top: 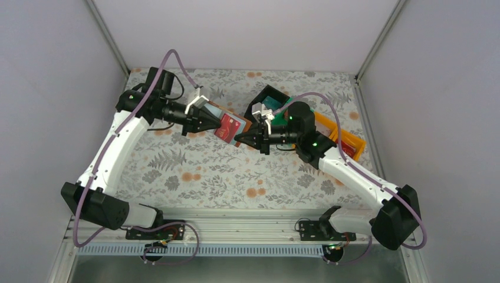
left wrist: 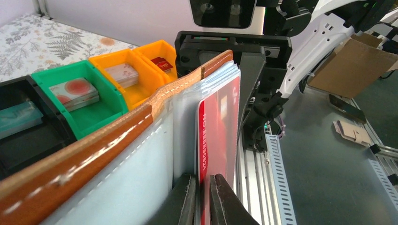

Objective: Take the credit cards out of the card holder

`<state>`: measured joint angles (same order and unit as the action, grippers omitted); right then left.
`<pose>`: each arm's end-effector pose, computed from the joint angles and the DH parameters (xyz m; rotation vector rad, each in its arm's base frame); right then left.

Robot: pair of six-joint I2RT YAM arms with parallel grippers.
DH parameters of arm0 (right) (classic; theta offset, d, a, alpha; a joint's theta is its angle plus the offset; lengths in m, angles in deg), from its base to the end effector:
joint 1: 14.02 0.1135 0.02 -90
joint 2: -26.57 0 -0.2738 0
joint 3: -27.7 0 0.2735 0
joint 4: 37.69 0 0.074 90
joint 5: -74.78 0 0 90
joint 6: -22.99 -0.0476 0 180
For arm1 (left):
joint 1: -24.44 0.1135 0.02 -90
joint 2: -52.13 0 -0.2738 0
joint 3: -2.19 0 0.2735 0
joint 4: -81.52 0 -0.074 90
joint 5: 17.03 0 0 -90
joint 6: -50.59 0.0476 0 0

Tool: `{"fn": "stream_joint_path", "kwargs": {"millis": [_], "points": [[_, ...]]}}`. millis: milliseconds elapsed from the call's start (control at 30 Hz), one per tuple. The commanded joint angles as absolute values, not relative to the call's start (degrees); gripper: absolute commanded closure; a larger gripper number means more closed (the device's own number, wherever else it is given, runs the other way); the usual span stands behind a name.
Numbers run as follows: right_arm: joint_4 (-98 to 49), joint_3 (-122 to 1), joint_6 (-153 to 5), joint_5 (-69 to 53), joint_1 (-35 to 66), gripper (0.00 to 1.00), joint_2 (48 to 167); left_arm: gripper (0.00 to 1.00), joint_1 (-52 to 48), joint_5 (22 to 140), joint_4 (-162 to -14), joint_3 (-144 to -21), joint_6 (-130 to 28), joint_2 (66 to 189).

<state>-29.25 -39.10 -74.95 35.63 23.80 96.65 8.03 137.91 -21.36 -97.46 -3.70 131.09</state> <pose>0.2157 0.2141 0.3341 -1.1215 1.5384 1.3395 0.2521 -0.1192 0.4004 1.2947 1.7228 -1.2207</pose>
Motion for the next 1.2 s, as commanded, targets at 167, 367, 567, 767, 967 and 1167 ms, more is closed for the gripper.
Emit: {"fn": "stream_joint_path", "kwargs": {"millis": [167, 367, 567, 767, 967, 1167], "points": [[-31.56, -41.06, -73.06, 36.57, 24.45, 0.96, 94.75, 0.98, 5.51, 141.98, -18.04, -98.52, 0.57, 131.75], [-29.6, -38.95, -71.61, 34.89, 23.37, 0.96, 92.36, 0.98, 9.12, 139.99, -15.44, -99.56, 2.93, 130.77], [-27.96, -37.19, -71.48, 34.25, 21.5, 0.96, 90.63, 0.98, 12.83, 139.54, -14.86, -99.66, 3.85, 130.86], [-28.3, -36.89, -71.95, 35.84, 20.8, 0.96, 91.33, 0.97, 13.31, 142.2, -14.9, -99.22, 4.32, 130.93], [-27.55, -38.49, -71.6, 37.32, 20.77, 0.96, 92.89, 0.98, 13.4, 142.11, -15.38, -99.44, 4.59, 131.4], [-24.47, -38.04, -69.99, 36.2, 19.4, 0.96, 92.49, 0.98, 15.61, 136.25, -14.24, -102.41, 5.82, 131.23]]}}
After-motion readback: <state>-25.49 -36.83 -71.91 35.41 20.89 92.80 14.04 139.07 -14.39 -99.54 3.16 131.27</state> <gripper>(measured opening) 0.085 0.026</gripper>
